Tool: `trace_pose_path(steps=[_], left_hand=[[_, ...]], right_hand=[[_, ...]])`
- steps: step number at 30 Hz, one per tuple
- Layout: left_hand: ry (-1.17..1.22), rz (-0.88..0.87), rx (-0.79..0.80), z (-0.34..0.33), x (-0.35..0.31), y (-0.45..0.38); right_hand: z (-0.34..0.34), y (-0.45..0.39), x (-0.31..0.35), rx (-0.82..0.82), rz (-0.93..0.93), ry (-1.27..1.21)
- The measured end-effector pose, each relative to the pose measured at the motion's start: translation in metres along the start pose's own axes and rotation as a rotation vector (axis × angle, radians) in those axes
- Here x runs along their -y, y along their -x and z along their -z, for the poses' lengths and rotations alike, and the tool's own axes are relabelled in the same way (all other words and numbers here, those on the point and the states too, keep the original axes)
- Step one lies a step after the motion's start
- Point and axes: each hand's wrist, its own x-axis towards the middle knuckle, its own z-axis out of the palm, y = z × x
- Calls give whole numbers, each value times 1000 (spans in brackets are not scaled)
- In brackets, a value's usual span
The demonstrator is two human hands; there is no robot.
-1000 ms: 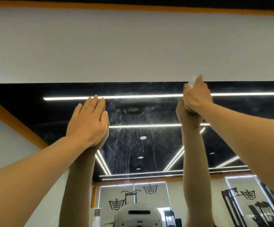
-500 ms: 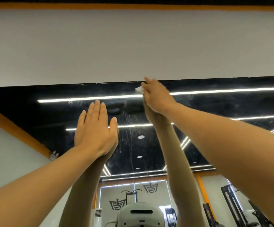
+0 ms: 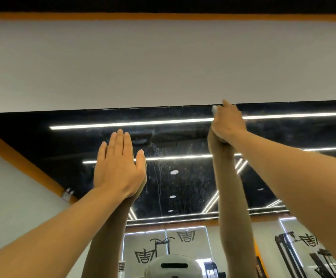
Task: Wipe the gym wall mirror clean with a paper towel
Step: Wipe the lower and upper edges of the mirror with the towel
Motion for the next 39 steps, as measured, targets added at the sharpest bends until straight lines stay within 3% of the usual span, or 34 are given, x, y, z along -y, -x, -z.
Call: trace_pose_path(steps=[6, 10, 14, 22, 27, 34, 39], left_hand=[[-38, 26, 1, 1, -5, 1], [-52, 30, -10, 0, -5, 2], [-25, 7, -33, -1, -2, 3], [-10, 5, -65, -3, 2, 3], [24, 17, -71, -2, -2, 3], [76, 120, -120, -2, -7, 12], [136, 65, -15, 6, 1, 11]], right_hand=[[-27, 19, 100, 136, 335, 6], [-29, 30, 110, 212, 506, -40], [-18, 18, 79, 218, 417, -89], [10, -1, -35, 60, 105, -59], [20, 17, -67, 16, -7, -88], [18, 57, -28, -55, -132, -214], [-6, 74, 58, -16, 46, -92]])
